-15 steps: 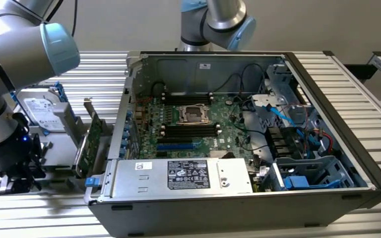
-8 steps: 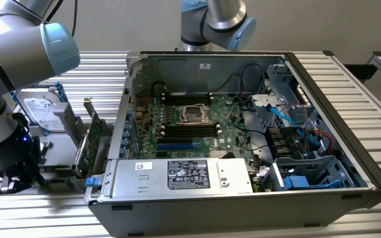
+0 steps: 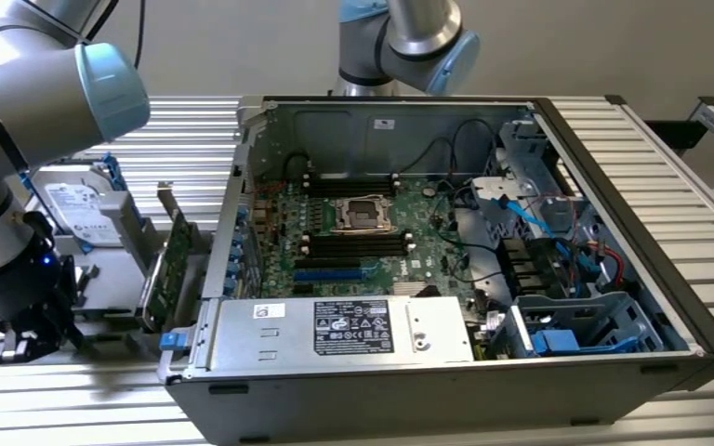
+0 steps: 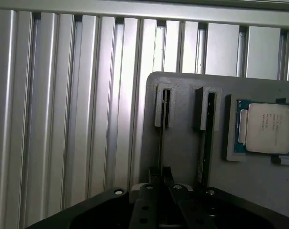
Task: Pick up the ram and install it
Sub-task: 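Pick up the ram and move it above insertion slot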
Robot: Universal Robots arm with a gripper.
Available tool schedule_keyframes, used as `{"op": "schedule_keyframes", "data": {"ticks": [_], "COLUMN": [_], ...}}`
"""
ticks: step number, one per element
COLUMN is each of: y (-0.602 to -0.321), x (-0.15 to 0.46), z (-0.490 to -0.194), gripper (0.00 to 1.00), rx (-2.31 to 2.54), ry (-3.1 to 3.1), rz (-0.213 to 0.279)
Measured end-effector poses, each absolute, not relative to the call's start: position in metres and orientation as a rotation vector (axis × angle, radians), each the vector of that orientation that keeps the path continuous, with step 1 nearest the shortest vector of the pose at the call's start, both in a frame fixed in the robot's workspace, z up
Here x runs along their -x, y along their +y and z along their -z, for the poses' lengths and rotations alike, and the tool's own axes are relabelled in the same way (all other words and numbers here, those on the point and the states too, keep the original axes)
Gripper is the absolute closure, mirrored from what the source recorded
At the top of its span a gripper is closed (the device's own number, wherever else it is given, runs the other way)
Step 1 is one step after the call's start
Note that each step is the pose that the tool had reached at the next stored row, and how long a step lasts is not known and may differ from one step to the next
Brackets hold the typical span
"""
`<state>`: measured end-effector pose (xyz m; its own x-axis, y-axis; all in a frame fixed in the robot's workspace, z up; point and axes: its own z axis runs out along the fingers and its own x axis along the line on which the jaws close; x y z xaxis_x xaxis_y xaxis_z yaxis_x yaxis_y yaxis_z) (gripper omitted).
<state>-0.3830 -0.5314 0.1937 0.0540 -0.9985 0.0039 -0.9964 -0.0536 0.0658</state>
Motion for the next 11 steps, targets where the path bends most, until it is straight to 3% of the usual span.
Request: {"op": "schedule_keyframes", "data": {"ticks": [6,11], "y": [-0.531,-0.531], "x": [0.383,0.383], "z": [-0.196,-0.217], "gripper": [0.86,0.86], "rx": [-2.243,-2.243], "ry": [-2.125,-2.125], "rz": [0.066,0.067]}}
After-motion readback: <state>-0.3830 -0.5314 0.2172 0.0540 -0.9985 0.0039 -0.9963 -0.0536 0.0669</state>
